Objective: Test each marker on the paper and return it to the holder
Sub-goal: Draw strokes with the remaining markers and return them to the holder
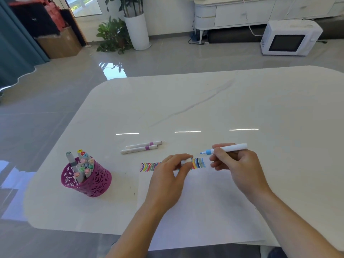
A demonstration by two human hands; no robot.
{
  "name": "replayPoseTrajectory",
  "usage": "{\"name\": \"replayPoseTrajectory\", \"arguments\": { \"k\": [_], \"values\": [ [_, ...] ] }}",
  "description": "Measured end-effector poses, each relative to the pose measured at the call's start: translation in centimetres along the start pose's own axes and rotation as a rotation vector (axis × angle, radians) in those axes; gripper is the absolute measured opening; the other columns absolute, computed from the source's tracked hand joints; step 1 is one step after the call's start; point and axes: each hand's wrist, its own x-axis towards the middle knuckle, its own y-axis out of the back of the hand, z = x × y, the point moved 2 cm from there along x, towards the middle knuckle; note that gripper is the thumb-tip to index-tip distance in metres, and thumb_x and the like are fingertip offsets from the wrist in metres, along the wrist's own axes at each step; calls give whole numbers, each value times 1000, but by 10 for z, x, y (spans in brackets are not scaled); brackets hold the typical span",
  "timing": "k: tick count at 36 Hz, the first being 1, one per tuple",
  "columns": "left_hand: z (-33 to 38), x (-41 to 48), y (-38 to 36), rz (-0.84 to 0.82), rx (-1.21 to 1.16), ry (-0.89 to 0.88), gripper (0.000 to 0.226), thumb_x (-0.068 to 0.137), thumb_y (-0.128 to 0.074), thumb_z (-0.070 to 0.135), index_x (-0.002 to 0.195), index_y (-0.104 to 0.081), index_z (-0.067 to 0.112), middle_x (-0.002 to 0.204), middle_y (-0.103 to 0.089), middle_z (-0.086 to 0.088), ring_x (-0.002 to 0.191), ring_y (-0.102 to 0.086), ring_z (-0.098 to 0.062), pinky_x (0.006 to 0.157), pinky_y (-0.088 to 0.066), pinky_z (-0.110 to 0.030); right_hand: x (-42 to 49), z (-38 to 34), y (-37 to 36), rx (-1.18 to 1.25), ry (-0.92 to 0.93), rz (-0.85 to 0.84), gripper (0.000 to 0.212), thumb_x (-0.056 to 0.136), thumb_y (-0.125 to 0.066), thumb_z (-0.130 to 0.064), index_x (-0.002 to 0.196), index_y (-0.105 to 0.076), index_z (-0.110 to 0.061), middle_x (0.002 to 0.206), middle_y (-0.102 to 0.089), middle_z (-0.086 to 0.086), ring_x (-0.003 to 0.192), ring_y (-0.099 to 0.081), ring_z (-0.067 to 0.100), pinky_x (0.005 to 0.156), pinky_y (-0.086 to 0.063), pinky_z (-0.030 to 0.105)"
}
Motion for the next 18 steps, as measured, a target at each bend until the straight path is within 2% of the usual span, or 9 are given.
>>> {"name": "replayPoseTrajectory", "arguments": {
  "k": [2,5,10,16,18],
  "values": [
    [-1,-3,3,-4,-71,62,19,97,-61,31,110,-70,43,84,-68,20,81,-66,-4,70,-47,-11,-7,-6,-4,28,10,-18,16,101,-66,-18,95,-80,-13,84,-79,10,77,-77,25,71,-65,32],
    [-1,-7,6,-33,-165,120,20,100,-59,26,108,-70,40,80,-69,17,73,-67,-3,68,-47,-11,-15,-12,-10,77,11,-54,21,103,-61,-17,94,-78,-11,84,-79,13,78,-77,28,72,-65,35],
    [1,-13,12,-52,-243,140,19,101,-58,24,103,-71,37,81,-72,13,74,-67,-4,70,-49,-12,-20,-18,-17,130,32,-69,16,104,-59,-13,96,-69,-3,82,-78,17,75,-77,32,67,-63,31],
    [6,-11,19,-80,-231,123,29,102,-55,20,98,-67,46,84,-72,14,75,-66,-3,70,-48,-10,-19,-18,-23,140,15,-105,16,104,-58,-12,96,-67,-1,81,-77,18,74,-76,32,66,-63,33],
    [8,-11,20,-105,-224,120,26,102,-55,22,100,-67,45,85,-72,15,76,-66,-2,71,-47,-9,-19,-17,-25,124,0,-134,16,103,-59,-13,96,-67,-2,82,-78,17,74,-76,31,67,-64,33]
  ]
}}
